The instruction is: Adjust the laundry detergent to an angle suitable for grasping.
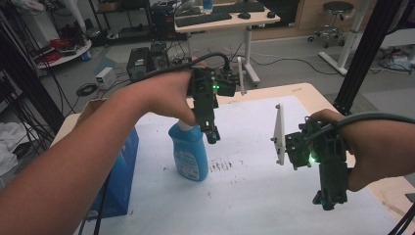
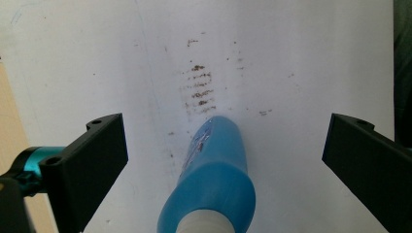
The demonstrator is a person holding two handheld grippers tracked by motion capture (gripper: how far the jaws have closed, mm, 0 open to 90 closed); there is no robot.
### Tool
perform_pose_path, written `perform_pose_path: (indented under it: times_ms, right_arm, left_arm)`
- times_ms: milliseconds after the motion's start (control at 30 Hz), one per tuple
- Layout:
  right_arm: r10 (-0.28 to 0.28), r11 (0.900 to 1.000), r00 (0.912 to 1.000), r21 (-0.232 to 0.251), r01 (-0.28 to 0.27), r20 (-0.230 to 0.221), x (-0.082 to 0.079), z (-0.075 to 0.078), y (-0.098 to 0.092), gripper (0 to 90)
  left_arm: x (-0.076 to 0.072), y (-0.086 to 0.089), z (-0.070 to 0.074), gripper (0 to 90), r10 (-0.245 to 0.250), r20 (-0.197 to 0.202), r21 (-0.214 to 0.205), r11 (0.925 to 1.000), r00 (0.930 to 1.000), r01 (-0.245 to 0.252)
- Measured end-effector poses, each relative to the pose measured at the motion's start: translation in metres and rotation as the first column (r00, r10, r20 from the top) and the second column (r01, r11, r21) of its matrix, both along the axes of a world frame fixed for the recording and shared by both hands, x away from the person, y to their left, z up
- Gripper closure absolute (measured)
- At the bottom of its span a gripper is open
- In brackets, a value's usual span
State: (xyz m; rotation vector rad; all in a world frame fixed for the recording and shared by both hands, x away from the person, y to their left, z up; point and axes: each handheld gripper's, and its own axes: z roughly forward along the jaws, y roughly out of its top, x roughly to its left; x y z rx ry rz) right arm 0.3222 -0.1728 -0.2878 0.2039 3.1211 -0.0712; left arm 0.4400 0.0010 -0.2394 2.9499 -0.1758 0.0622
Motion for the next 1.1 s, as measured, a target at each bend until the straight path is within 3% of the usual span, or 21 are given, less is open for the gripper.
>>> perform_pose_path:
  times_ms: [333, 367, 400, 500, 700, 1100]
  right_arm:
    - [-0.020, 0.9998, 0.9997, 0.003, 0.020, 0.011, -0.002, 0.002, -0.006, 2.0]
    - [0.002, 1.0000, 0.9997, -0.002, -0.002, 0.023, -0.001, 0.003, -0.007, 2.0]
    - [-0.017, 0.9998, 0.9997, 0.004, 0.017, 0.018, -0.002, 0.004, -0.007, 2.0]
    - [-0.001, 1.0000, 0.9997, -0.003, 0.001, 0.023, -0.002, 0.005, -0.007, 2.0]
    - [-0.009, 1.0000, 0.9993, -0.001, 0.009, 0.035, -0.001, 0.011, -0.006, 2.0]
    - [-0.019, 0.9997, 0.9981, 0.019, 0.018, 0.059, 0.005, 0.022, 0.003, 2.0]
  left_arm:
    - [-0.002, -0.004, -0.001, 2.4, -0.003, 0.004, 0.007, 1.0000, 1.0000, 0.003]
    - [-0.004, -0.002, 0.002, 2.5, -0.002, 0.007, 0.008, 1.0000, 1.0000, 0.002]
    - [-0.005, -0.001, 0.004, 2.5, 0.000, 0.008, 0.002, 1.0000, 1.0000, 0.000]
    - [-0.005, 0.003, 0.010, 2.5, 0.006, 0.014, -0.005, 1.0000, 0.9999, -0.006]
    - [-0.007, 0.027, 0.030, 2.5, 0.041, 0.038, -0.029, 0.9988, 0.9984, -0.040]
    - [-0.016, 0.079, 0.051, 2.5, 0.101, 0.054, 0.006, 0.9948, 0.9934, -0.102]
